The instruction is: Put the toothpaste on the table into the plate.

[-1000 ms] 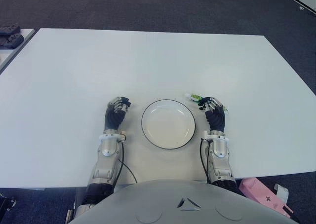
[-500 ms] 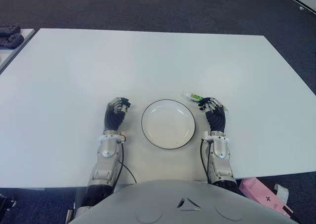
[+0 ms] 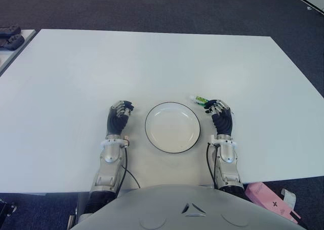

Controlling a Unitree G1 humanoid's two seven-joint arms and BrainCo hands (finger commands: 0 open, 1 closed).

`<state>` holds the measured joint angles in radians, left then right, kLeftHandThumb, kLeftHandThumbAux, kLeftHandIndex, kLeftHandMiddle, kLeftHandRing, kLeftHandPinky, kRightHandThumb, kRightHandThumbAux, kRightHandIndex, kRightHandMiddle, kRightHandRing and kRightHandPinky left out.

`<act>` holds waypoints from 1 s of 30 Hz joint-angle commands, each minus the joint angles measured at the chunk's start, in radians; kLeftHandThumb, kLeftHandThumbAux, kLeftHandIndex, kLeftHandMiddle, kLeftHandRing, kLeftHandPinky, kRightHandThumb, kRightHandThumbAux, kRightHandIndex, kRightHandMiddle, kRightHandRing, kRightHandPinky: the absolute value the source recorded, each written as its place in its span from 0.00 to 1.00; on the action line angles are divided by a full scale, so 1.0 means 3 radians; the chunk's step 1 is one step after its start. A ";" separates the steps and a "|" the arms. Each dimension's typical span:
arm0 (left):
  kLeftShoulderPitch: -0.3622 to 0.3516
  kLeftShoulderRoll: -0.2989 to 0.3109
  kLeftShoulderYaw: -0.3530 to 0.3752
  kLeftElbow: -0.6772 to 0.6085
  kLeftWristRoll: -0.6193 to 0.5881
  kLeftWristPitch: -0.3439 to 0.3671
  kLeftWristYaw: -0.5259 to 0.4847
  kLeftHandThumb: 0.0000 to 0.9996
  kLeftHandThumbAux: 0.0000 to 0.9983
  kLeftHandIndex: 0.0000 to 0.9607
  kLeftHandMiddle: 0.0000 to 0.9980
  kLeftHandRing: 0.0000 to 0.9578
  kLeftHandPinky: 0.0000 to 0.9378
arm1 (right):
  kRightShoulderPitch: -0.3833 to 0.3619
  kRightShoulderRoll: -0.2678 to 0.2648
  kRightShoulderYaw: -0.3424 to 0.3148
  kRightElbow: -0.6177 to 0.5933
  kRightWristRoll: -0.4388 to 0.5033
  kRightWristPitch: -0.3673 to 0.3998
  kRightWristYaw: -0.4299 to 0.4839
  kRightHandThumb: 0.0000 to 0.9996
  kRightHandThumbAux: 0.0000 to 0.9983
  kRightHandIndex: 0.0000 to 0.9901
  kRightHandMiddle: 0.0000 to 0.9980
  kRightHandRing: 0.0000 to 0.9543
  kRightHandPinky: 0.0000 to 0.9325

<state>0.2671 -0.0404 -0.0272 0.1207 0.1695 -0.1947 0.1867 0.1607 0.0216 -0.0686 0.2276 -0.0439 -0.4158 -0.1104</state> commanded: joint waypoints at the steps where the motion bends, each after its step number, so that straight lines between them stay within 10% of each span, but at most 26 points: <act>1: 0.0076 -0.0031 -0.0039 0.0024 0.0029 0.0096 0.0025 0.71 0.72 0.44 0.47 0.47 0.47 | -0.0073 -0.0094 -0.0083 -0.0225 0.0058 0.0175 0.0028 0.71 0.73 0.43 0.49 0.50 0.51; 11: 0.0093 -0.0042 -0.0045 -0.0020 0.0056 0.0159 0.0037 0.71 0.72 0.44 0.47 0.47 0.47 | -0.0404 -0.0708 -0.0272 -0.0573 -0.0072 0.0346 0.0294 0.71 0.73 0.43 0.48 0.48 0.49; 20: 0.0103 -0.0038 -0.0056 -0.0026 0.0059 0.0157 0.0032 0.71 0.72 0.44 0.47 0.47 0.47 | -0.0542 -0.1250 -0.0181 -0.0920 -0.0379 0.0575 0.0641 0.69 0.73 0.41 0.27 0.26 0.27; 22: 0.0105 -0.0041 -0.0053 -0.0021 0.0050 0.0138 0.0030 0.71 0.72 0.44 0.47 0.47 0.47 | -0.0690 -0.1412 -0.0149 -0.0866 -0.0506 0.0632 0.0726 0.57 0.64 0.23 0.16 0.15 0.14; 30: 0.0119 -0.0061 -0.0050 -0.0029 0.0038 0.0115 0.0039 0.71 0.72 0.44 0.47 0.47 0.47 | -0.0974 -0.1777 -0.0024 -0.0555 -0.0907 0.0507 0.0789 0.51 0.44 0.02 0.02 0.01 0.01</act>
<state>0.2885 -0.0538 -0.0429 0.0970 0.1855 -0.1851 0.1910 -0.0958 -0.4684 -0.1017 -0.0018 -0.2719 -0.2453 0.1107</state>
